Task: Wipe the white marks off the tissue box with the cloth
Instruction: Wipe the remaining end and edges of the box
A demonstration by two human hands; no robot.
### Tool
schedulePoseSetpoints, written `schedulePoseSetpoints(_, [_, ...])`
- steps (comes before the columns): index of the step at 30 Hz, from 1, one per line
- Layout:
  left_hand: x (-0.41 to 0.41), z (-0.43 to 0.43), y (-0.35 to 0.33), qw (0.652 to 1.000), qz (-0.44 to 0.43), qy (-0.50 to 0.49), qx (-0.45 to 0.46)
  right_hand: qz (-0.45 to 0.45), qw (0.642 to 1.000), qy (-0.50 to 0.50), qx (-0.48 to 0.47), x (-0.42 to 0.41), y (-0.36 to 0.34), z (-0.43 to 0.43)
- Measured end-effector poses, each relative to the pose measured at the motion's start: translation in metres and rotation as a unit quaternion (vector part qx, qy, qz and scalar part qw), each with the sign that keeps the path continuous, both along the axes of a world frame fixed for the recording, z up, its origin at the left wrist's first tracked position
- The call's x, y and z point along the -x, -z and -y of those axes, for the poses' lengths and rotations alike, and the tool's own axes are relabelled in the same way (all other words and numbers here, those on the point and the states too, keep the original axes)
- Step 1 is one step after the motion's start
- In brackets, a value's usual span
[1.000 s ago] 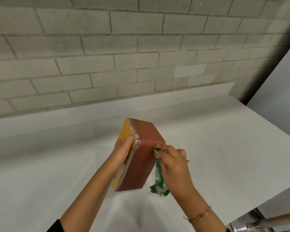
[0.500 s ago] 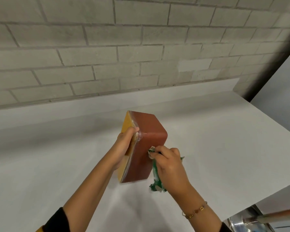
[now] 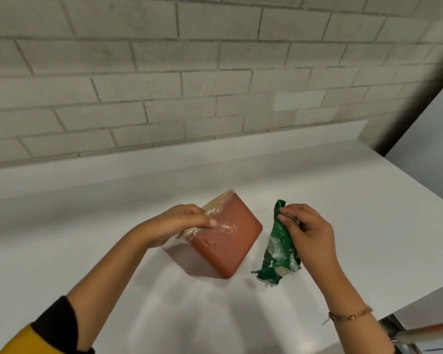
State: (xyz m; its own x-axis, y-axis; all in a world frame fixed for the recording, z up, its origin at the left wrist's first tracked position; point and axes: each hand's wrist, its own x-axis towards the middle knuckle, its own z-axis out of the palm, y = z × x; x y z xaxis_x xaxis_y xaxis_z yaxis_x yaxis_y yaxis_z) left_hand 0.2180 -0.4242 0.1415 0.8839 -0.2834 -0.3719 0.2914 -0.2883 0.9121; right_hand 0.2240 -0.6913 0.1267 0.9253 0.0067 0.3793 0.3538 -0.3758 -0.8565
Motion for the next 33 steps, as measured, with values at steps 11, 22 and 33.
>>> schedulePoseSetpoints(11, [0.008,0.0,0.029,0.995,0.021,0.099,-0.002,0.051,0.971,-0.118,0.202,0.029,-0.009,-0.03])
schedulePoseSetpoints(22, [0.01,-0.013,0.063,0.999,-0.011,0.011,0.052,0.063,0.913,-0.28,0.29,0.067,0.01,-0.032])
schedulePoseSetpoints(33, [0.013,-0.018,0.053,0.993,0.04,0.088,-0.063,-0.04,0.99,-0.031,0.131,-0.019,0.021,-0.004])
